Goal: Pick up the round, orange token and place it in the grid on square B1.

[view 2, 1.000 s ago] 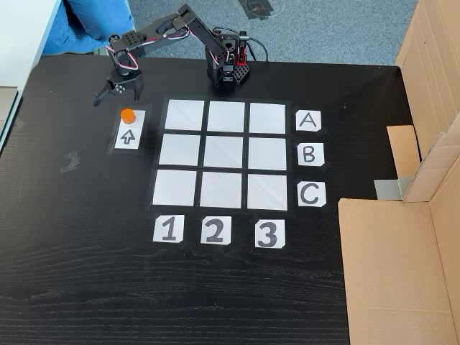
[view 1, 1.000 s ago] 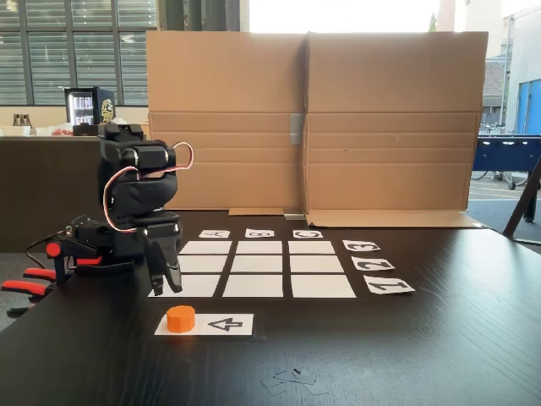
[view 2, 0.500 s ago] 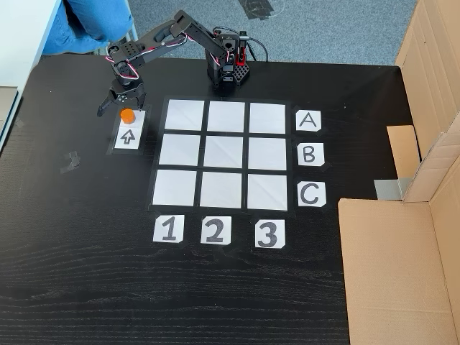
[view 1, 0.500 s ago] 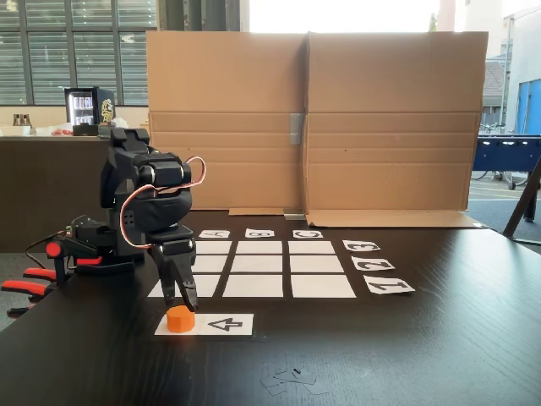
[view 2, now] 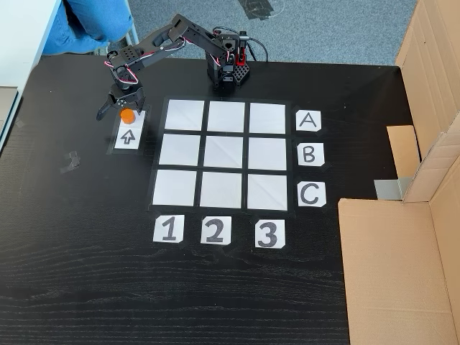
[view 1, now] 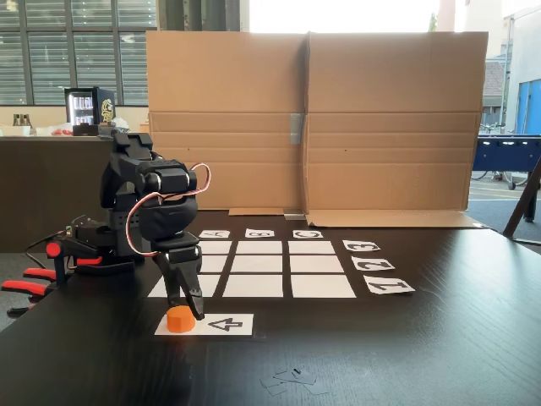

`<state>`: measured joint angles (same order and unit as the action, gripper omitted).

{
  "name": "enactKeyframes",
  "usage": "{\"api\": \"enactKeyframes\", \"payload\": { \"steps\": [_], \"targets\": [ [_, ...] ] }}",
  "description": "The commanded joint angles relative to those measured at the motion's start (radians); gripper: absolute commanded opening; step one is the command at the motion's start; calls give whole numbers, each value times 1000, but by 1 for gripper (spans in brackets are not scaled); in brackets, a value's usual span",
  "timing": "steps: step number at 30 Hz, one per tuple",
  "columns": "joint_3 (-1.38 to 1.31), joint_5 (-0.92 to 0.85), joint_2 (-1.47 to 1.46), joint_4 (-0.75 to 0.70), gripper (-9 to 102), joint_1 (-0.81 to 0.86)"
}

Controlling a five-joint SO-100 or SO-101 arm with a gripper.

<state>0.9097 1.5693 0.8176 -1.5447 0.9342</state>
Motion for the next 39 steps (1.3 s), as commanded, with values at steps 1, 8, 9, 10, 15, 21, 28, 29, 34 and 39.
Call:
{"api": "enactKeyframes", "payload": {
  "steps": [1, 8, 9, 10, 15, 21, 28, 29, 34, 39],
  "targets": [
    [-55, 12, -3, 6, 38, -11],
    [-69, 25, -21, 15, -1, -11],
    [-71, 25, -21, 15, -1, -11],
    [-71, 25, -21, 15, -1, -11],
    [-69, 14, 2, 15, -1, 8],
    [-60, 6, 109, 9, -1, 38],
    [-49, -14, 307, -11, -1, 71],
    [-43, -15, 336, -11, -1, 74],
    [18, -23, 480, -5, -1, 51],
    [58, -23, 615, -3, -1, -9]
  ]
}}
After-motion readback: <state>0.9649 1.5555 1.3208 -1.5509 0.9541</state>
